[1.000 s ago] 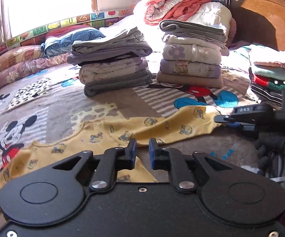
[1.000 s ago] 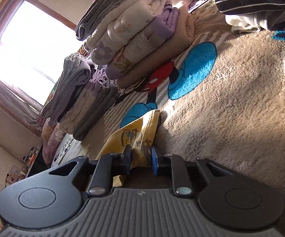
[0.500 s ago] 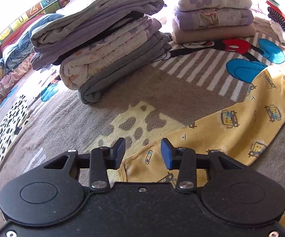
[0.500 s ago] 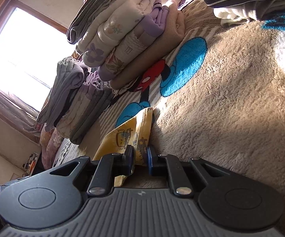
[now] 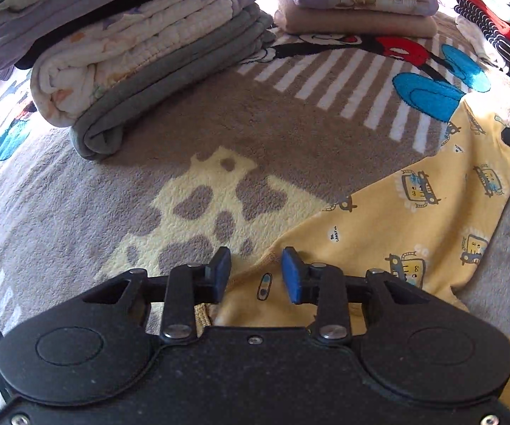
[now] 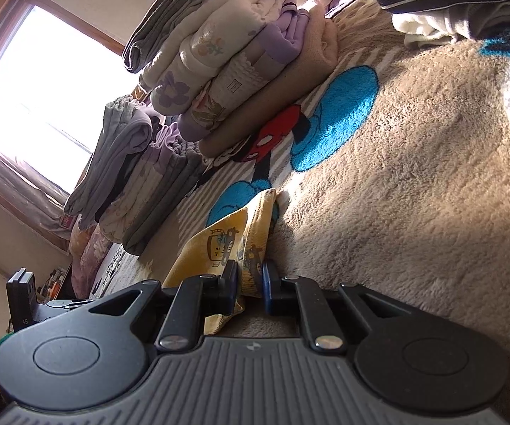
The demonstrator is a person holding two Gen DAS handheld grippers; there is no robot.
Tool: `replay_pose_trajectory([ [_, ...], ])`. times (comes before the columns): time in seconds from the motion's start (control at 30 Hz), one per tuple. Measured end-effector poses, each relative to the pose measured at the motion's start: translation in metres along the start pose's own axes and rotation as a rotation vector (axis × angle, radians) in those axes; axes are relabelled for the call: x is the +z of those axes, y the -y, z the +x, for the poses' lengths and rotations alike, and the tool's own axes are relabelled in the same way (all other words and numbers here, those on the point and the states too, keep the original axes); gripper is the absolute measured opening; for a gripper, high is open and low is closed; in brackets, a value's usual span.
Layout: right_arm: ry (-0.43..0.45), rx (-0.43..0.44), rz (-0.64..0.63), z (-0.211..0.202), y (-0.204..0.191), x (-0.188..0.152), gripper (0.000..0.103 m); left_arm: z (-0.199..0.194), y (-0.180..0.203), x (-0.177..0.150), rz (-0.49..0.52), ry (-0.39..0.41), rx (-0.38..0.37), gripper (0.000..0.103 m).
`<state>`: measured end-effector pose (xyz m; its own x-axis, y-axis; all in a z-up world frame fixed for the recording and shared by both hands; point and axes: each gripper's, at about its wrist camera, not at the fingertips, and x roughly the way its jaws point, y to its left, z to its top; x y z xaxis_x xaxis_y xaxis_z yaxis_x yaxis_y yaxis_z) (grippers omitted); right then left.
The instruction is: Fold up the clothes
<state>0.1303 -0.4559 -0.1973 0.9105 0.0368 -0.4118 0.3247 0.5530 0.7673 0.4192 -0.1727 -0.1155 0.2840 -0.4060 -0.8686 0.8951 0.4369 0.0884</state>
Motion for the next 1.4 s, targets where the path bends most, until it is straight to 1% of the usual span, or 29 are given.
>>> replay_pose_trajectory([
  [0.03, 0.000, 0.000, -0.002, 0.000, 0.000, 0.000, 0.013, -0.001, 0.003, -0.001, 0.012, 0.006, -0.006, 0.014],
  [0.07, 0.001, -0.001, -0.004, 0.000, 0.000, 0.000, 0.013, -0.002, 0.007, -0.002, 0.029, 0.016, 0.004, 0.003],
  [0.1, 0.001, -0.001, -0.005, 0.000, 0.000, 0.000, 0.013, -0.003, 0.011, -0.003, 0.042, 0.025, 0.013, 0.002],
  [0.17, 0.001, 0.003, -0.006, 0.000, 0.000, 0.000, 0.013, -0.007, 0.016, -0.005, 0.030, 0.062, 0.037, 0.001],
  [0.23, 0.001, 0.010, -0.002, -0.001, 0.000, 0.000, 0.014, -0.017, 0.012, -0.009, -0.012, 0.134, 0.066, 0.001],
  [0.27, 0.001, 0.015, 0.000, -0.001, 0.000, 0.000, 0.014, -0.021, 0.009, -0.010, -0.051, 0.164, 0.066, 0.001],
  [0.33, 0.005, 0.024, 0.004, -0.004, 0.000, 0.000, 0.015, -0.023, 0.003, -0.013, -0.107, 0.196, 0.082, 0.001],
  [0.47, 0.009, 0.039, 0.014, -0.009, 0.001, -0.001, 0.015, -0.012, 0.007, -0.020, -0.133, 0.159, 0.111, 0.001],
  [0.6, 0.018, 0.066, 0.026, -0.020, 0.002, -0.001, 0.015, -0.007, 0.011, -0.022, -0.161, 0.151, 0.127, 0.001],
  [0.73, 0.008, 0.072, -0.003, -0.030, 0.000, -0.004, 0.015, -0.004, 0.013, -0.019, -0.178, 0.148, 0.151, 0.002],
  [0.8, -0.004, 0.057, -0.010, -0.031, 0.000, -0.006, 0.015, -0.006, 0.015, -0.018, -0.186, 0.149, 0.173, 0.007],
  [0.9, -0.086, 0.031, -0.038, -0.022, -0.003, -0.009, 0.016, -0.018, 0.019, -0.020, -0.205, 0.182, 0.213, 0.010],
  [0.93, -0.082, 0.026, -0.034, -0.024, -0.002, -0.012, 0.016, -0.025, 0.022, -0.021, -0.217, 0.203, 0.226, 0.010],
  [1.0, -0.039, 0.029, -0.038, -0.034, -0.002, -0.011, 0.025, -0.041, 0.029, -0.024, -0.237, 0.249, 0.236, 0.010],
  [1.03, -0.010, 0.035, -0.033, -0.038, -0.001, -0.009, 0.036, -0.050, 0.036, -0.026, -0.235, 0.268, 0.245, 0.010],
  [1.07, 0.024, 0.039, -0.022, -0.042, 0.001, -0.005, 0.042, -0.060, 0.045, -0.029, -0.229, 0.289, 0.254, 0.010],
  [1.1, 0.050, 0.033, -0.015, -0.042, 0.004, 0.000, 0.042, -0.068, 0.053, -0.032, -0.230, 0.304, 0.257, 0.010],
  [1.13, 0.057, 0.025, -0.014, -0.038, 0.005, 0.005, 0.042, -0.076, 0.064, -0.036, -0.236, 0.321, 0.256, 0.010],
  [1.2, 0.052, 0.019, -0.016, -0.026, 0.008, 0.018, 0.042, -0.091, 0.090, -0.049, -0.237, 0.339, 0.261, 0.011],
  [1.23, 0.035, 0.029, -0.023, -0.019, 0.008, 0.025, 0.043, -0.096, 0.101, -0.054, -0.233, 0.339, 0.267, 0.014],
  [1.3, 0.001, 0.037, -0.042, -0.008, 0.009, 0.031, 0.044, -0.103, 0.127, -0.069, -0.234, 0.343, 0.285, 0.032],
  [1.4, -0.036, 0.038, -0.103, 0.005, 0.003, 0.034, 0.044, -0.109, 0.152, -0.092, -0.276, 0.346, 0.292, 0.036],
])
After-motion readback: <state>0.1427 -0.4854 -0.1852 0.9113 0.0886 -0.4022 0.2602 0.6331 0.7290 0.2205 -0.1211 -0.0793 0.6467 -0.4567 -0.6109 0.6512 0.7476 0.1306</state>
